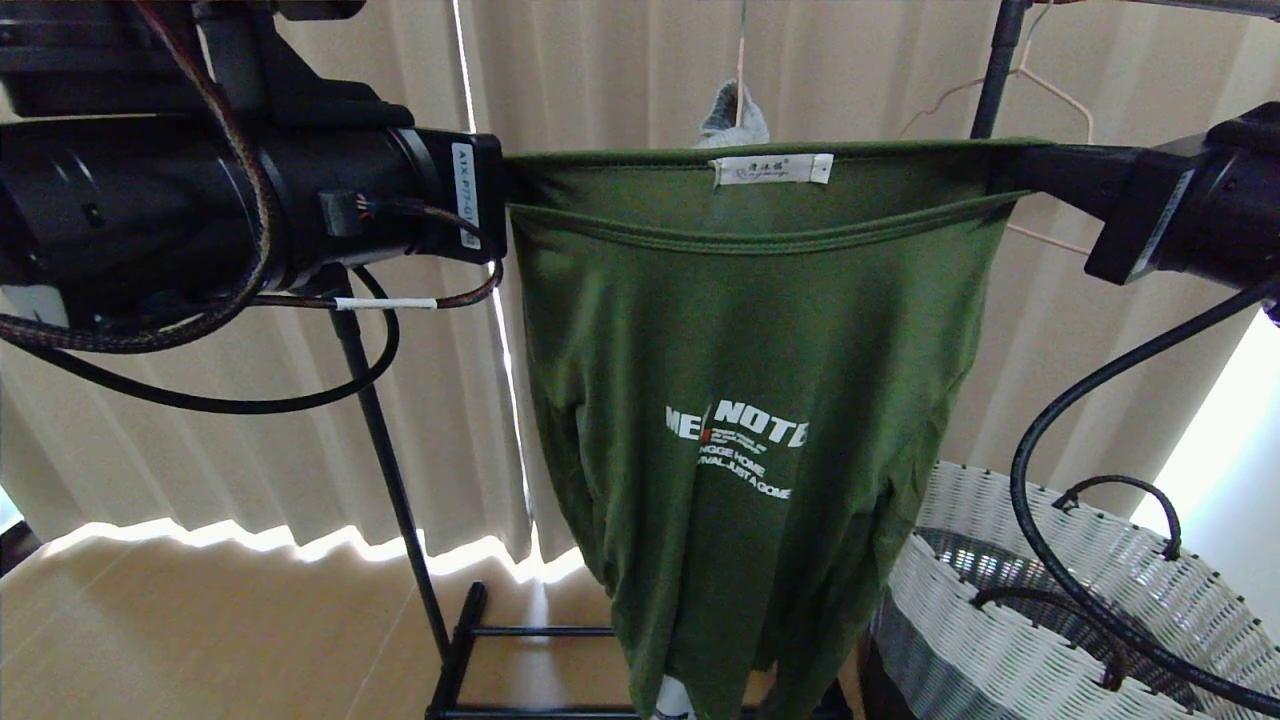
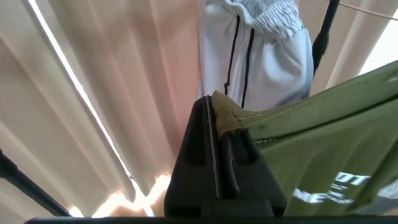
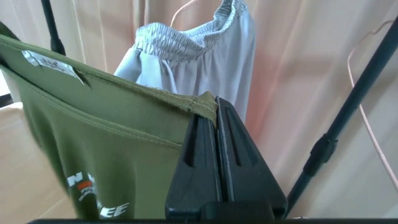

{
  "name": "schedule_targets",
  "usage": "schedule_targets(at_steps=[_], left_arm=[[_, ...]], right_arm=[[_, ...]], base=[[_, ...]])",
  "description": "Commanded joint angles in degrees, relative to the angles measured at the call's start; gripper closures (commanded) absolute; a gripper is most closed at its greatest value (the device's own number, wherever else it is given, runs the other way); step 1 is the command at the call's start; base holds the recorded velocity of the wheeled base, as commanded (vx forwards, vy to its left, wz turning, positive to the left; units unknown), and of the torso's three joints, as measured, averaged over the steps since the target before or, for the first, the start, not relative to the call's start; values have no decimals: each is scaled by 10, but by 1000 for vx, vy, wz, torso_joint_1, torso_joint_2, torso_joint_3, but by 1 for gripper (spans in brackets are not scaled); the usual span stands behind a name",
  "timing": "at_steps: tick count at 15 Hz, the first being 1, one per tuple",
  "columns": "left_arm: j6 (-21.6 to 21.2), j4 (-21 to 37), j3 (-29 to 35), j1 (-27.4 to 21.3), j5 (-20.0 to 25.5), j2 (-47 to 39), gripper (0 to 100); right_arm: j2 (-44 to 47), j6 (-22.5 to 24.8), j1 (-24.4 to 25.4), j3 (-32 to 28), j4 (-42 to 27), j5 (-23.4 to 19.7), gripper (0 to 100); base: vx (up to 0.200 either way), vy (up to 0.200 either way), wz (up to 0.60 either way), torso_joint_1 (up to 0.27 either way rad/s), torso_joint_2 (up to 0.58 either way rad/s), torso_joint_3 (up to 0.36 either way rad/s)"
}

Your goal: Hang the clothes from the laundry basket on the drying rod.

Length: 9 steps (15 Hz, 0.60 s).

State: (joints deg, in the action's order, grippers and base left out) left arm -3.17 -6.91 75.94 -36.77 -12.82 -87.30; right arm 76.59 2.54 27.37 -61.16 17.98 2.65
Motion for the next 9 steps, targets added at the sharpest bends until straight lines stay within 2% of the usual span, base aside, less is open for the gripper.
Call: schedule_targets(at_steps=[1,7,9], left_arm=[[-1,0,0,-1,0,-4,100],[2,-1,17,2,-6,-29,100],[4,-1,33,3,-18,-45,100]], right_arm=[[1,0,-1,1,0,1,100],[-21,3,-1,6,-12,4,100],[-39,3,-1,6,-35,3,100]], base=[[0,0,0,0,0,0],[0,0,0,0,0,0],[0,0,0,0,0,0]])
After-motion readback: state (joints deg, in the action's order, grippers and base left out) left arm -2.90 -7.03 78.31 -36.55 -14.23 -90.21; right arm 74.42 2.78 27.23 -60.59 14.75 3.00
